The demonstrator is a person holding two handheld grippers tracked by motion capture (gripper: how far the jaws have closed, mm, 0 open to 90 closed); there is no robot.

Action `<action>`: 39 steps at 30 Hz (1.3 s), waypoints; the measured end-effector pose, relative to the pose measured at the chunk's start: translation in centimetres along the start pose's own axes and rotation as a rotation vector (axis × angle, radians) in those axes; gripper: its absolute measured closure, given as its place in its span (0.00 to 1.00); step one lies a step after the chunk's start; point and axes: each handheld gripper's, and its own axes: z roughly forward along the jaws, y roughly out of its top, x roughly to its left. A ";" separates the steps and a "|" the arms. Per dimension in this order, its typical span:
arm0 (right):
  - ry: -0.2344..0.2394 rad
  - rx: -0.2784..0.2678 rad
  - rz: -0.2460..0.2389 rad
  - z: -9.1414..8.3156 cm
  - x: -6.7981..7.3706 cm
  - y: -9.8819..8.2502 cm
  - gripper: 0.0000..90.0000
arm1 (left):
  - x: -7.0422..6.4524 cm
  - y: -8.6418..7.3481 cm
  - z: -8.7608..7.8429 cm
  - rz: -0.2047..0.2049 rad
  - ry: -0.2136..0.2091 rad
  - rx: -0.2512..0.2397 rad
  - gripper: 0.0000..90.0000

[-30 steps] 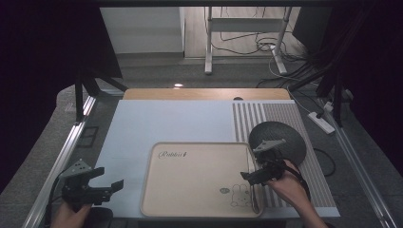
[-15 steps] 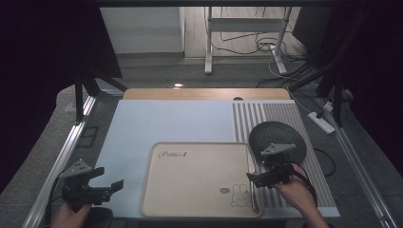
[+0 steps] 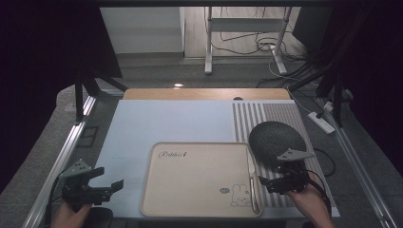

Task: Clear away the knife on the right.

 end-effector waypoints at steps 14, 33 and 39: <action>-0.048 -0.009 0.067 -2.9 -0.6 -2.7 0.00 | 0.0 0.0 0.0 -0.001 0.002 0.002 0.05; -0.110 -0.071 0.124 -6.4 -1.1 -4.8 0.00 | 0.0 0.0 0.1 -0.003 0.004 0.003 0.05; -0.120 -0.076 0.132 -7.0 -1.1 -5.3 0.00 | 0.0 0.0 0.0 -0.006 0.004 0.004 0.05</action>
